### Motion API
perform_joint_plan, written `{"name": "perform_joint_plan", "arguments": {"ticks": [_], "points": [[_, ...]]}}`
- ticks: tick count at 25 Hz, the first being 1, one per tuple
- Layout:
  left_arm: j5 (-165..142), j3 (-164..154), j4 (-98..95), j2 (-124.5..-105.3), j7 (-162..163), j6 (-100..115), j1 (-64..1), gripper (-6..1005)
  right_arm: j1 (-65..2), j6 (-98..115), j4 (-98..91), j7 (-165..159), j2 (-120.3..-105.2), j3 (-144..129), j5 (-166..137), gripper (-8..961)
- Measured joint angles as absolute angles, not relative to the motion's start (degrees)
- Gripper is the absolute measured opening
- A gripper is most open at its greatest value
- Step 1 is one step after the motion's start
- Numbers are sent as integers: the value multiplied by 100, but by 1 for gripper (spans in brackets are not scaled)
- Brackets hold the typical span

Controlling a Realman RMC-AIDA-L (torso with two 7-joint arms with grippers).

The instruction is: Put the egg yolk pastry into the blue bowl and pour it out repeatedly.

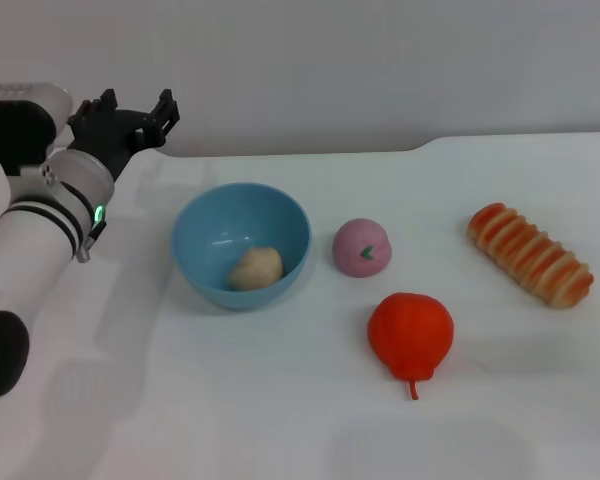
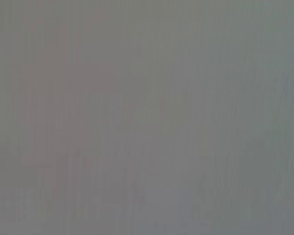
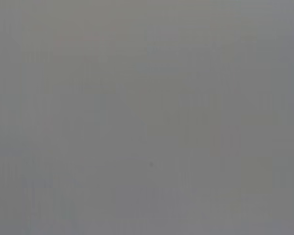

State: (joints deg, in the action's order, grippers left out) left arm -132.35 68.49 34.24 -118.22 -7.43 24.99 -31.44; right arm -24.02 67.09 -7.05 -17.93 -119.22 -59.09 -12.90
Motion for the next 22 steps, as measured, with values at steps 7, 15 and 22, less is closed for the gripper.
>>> {"name": "perform_joint_plan", "arguments": {"ticks": [7,15,22], "points": [[-13237,6823,3432,-11819,-747,2583,-3007,726,-2390,6775,-659,-1784,-11918,-5941,-1287,509],[-13237,6614,3456,-11802,-756,2724,-2971,726,-2391,6784,-650,-1777,-11917,-5950,-1287,509],[-13236,6609,3451,-11808,-756,2839,-2943,726,-2393,6786,-648,-1767,-11918,-5960,-1290,509]]}}
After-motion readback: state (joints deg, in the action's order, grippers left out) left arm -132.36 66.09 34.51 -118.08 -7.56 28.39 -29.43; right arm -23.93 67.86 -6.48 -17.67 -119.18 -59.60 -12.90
